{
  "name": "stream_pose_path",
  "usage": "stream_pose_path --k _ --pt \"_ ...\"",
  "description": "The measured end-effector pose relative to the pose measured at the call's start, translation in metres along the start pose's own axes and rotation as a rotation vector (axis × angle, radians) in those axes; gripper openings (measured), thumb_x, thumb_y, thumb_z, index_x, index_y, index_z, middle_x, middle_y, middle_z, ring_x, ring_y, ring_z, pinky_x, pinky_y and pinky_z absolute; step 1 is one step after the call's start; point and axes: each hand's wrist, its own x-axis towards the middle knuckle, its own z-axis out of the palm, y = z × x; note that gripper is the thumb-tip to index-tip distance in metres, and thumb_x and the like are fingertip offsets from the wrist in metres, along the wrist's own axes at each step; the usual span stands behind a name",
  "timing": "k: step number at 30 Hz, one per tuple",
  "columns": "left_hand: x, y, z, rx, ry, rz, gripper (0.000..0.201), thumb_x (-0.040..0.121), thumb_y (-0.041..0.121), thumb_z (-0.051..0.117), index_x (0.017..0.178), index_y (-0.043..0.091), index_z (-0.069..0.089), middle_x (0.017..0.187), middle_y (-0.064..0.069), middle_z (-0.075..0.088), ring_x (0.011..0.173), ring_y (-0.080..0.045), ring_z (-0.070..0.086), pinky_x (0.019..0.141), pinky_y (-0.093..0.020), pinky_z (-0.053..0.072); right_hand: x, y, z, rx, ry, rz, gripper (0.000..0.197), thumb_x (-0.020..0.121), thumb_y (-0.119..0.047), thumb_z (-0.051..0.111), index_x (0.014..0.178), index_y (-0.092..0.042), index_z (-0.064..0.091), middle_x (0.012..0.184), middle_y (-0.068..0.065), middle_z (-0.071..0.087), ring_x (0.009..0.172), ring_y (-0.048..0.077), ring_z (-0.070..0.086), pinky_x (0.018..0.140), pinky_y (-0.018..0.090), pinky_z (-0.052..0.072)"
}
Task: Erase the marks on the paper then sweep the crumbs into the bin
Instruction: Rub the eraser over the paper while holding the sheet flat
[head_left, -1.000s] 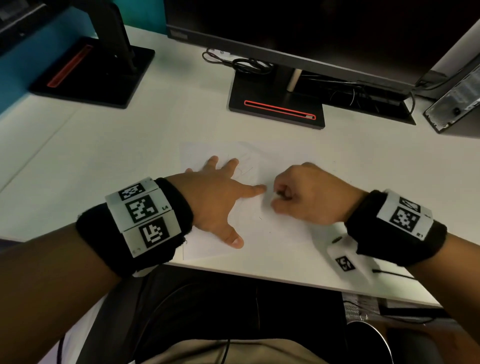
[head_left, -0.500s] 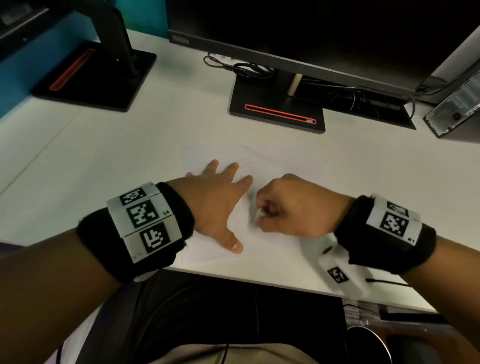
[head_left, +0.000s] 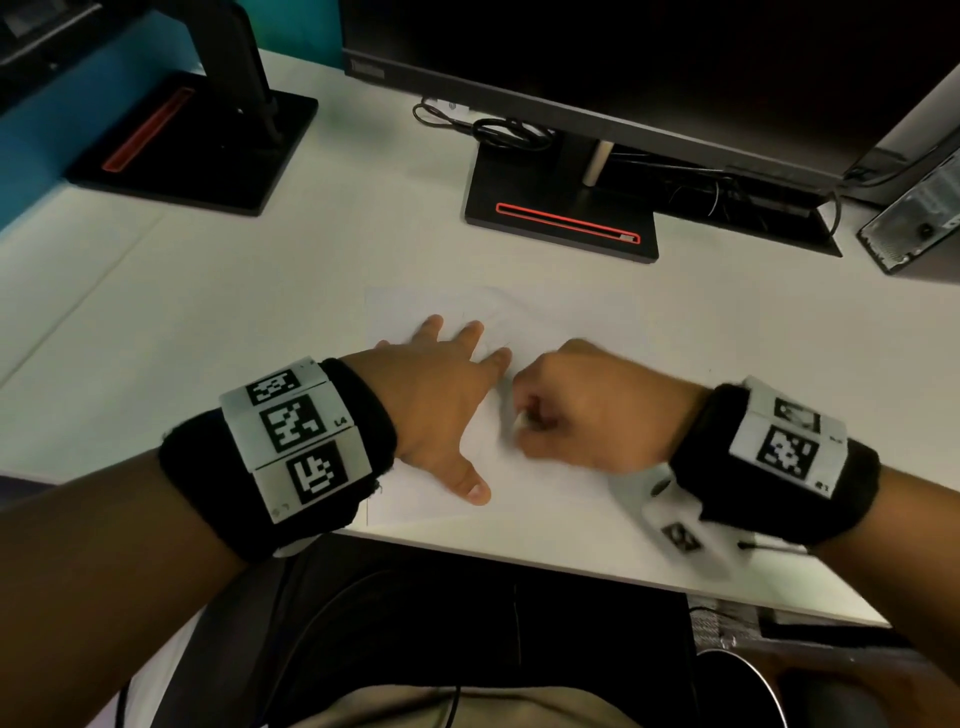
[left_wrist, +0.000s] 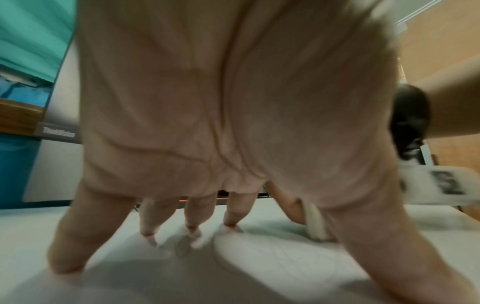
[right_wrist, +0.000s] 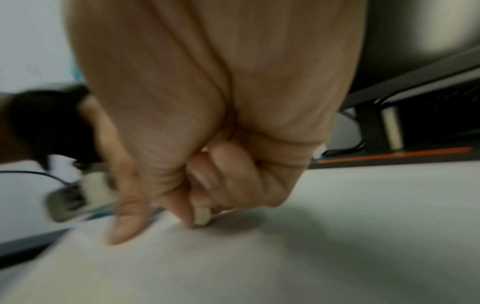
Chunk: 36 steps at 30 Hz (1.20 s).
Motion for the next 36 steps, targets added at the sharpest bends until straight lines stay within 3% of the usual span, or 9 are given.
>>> stream_pose_path --k 2,6,11,20,23,26,29,32,36 --pt "0.001 -0.001 0.001 -0.001 -0.002 0.001 0.136 0.065 0.076 0.074 0.157 0.033 -0.016 0.165 0.0 -0.023 0.151 -0.037 -0.018 0.117 -0.065 0.019 -0.002 -0.009 0.005 0.024 -0.048 -0.05 0.024 0.085 -0.024 0.065 0.07 -0.005 0.063 0.056 0.006 0.059 0.053 0.017 0.052 0.055 0.028 0.043" --pt "0.001 0.0 0.001 -0.007 -0.007 -0.004 0.136 0.064 0.076 0.075 0.157 0.035 -0.016 0.165 0.001 -0.023 0.151 -0.035 -0.019 0.118 -0.063 0.019 0.006 0.008 -0.005 0.0 0.055 0.067 0.029 0.084 -0.022 0.064 0.064 -0.002 0.056 0.054 0.012 0.054 0.05 0.019 0.044 0.055 0.035 0.043" --pt "0.003 -0.001 0.001 -0.009 -0.003 0.005 0.137 0.063 0.076 0.075 0.158 0.035 -0.015 0.166 -0.001 -0.021 0.151 -0.038 -0.017 0.117 -0.065 0.021 0.003 -0.012 0.005 0.058 -0.036 -0.015 0.029 0.085 -0.022 0.067 0.061 -0.012 0.053 0.049 -0.003 0.047 0.047 0.012 0.044 0.051 0.023 0.038" --pt "0.001 0.0 0.001 -0.009 -0.008 -0.001 0.136 0.064 0.076 0.075 0.158 0.035 -0.014 0.166 0.001 -0.022 0.151 -0.036 -0.018 0.118 -0.064 0.02 0.009 0.0 -0.003 0.038 -0.02 0.034 0.029 0.086 -0.024 0.067 0.068 -0.002 0.061 0.06 0.011 0.059 0.055 0.022 0.05 0.058 0.034 0.044" --pt "-0.001 0.001 -0.001 0.003 -0.017 -0.014 0.137 0.065 0.076 0.074 0.157 0.031 -0.017 0.165 0.001 -0.024 0.152 -0.035 -0.019 0.119 -0.062 0.018 0.013 0.016 -0.012 0.0 0.056 0.123 0.033 0.086 -0.026 0.066 0.068 0.001 0.06 0.064 0.018 0.061 0.058 0.027 0.052 0.059 0.037 0.046" --pt "-0.002 0.001 0.0 0.007 -0.01 -0.017 0.14 0.066 0.076 0.074 0.158 0.021 -0.017 0.165 0.0 -0.024 0.152 -0.034 -0.018 0.119 -0.061 0.019 0.007 0.0 -0.001 -0.008 -0.033 0.014 0.03 0.085 -0.027 0.065 0.072 0.0 0.063 0.063 0.014 0.062 0.057 0.024 0.054 0.059 0.036 0.046" --pt "-0.003 0.003 -0.002 0.024 -0.029 -0.032 0.141 0.068 0.076 0.071 0.157 0.013 -0.019 0.165 -0.001 -0.025 0.151 -0.034 -0.019 0.12 -0.06 0.02 0.011 0.011 -0.009 0.017 -0.014 0.108 0.031 0.087 -0.028 0.067 0.074 -0.001 0.063 0.068 0.016 0.064 0.06 0.023 0.052 0.061 0.037 0.047" --pt "-0.004 0.004 -0.003 0.029 -0.038 -0.036 0.142 0.068 0.076 0.071 0.156 0.012 -0.02 0.164 -0.002 -0.027 0.151 -0.034 -0.019 0.12 -0.059 0.019 0.014 0.017 -0.015 0.012 0.042 0.147 0.031 0.087 -0.026 0.066 0.072 0.0 0.062 0.068 0.018 0.064 0.064 0.033 0.057 0.061 0.039 0.049" --pt "-0.005 0.002 -0.002 0.028 -0.024 -0.024 0.142 0.067 0.077 0.071 0.158 0.013 -0.018 0.165 -0.001 -0.025 0.152 -0.033 -0.018 0.121 -0.057 0.019 0.014 0.004 -0.007 0.009 -0.067 0.074 0.026 0.087 -0.028 0.067 0.076 -0.004 0.066 0.069 0.012 0.066 0.066 0.027 0.06 0.063 0.037 0.049"
